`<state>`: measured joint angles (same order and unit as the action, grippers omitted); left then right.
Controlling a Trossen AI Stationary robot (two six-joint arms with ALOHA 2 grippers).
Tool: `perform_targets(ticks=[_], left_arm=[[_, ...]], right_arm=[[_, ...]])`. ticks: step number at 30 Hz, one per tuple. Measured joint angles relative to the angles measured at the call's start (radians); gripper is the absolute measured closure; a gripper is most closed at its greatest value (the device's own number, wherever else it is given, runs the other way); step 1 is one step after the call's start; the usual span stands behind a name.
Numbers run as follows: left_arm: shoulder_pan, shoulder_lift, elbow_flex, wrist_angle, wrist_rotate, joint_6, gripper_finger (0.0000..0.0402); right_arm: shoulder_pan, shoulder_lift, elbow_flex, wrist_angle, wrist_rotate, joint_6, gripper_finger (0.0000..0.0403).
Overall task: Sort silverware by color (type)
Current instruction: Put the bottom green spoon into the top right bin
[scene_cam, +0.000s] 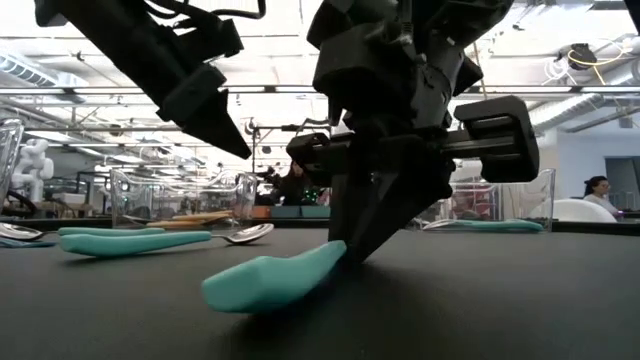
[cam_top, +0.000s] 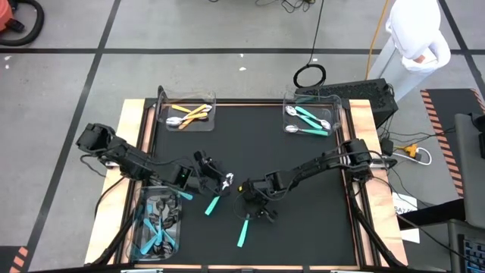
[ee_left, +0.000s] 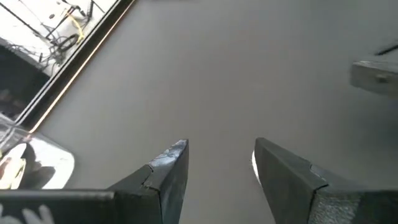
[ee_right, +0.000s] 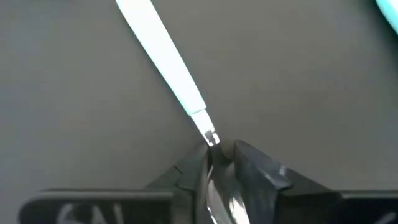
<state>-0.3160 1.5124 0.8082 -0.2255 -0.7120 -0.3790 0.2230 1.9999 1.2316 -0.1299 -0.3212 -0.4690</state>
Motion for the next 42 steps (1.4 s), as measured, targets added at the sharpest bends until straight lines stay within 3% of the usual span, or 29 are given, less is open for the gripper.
perform_targets(ticks=[4, 14, 18, 25, 33, 42], left_arm=[[0.024, 0.000, 0.000, -0.003, 0.000, 0.003, 0.0215], [0.060, 0.000, 0.000, -0.006, 0.000, 0.049, 0.0215], [0.072, 0.000, 0.000, -0.008, 0.000, 0.053, 0.0215], [0.095, 0.000, 0.000, -0.013, 0.000, 0.053, 0.0215], [0.114, 0.000, 0.000, -0.020, 0.000, 0.053, 0.0215], [0.114, 0.000, -0.032, -0.021, -0.006, 0.044, 0.0215]], right_arm=[[0.001, 0.020, 0.000, 0.041, -0.027, 0.000, 0.0356], [-0.009, 0.075, 0.003, 0.104, -0.008, 0.047, 0.0355], [-0.024, 0.036, 0.003, 0.042, 0.003, 0.060, 0.0391], [-0.064, -0.109, -0.004, -0.218, 0.040, 0.071, 0.0399], [-0.193, -0.351, -0.004, -0.649, 0.332, 0.132, 0.0401], [-0.435, -0.725, -0.143, -0.707, 0.631, 0.337, 0.0402]])
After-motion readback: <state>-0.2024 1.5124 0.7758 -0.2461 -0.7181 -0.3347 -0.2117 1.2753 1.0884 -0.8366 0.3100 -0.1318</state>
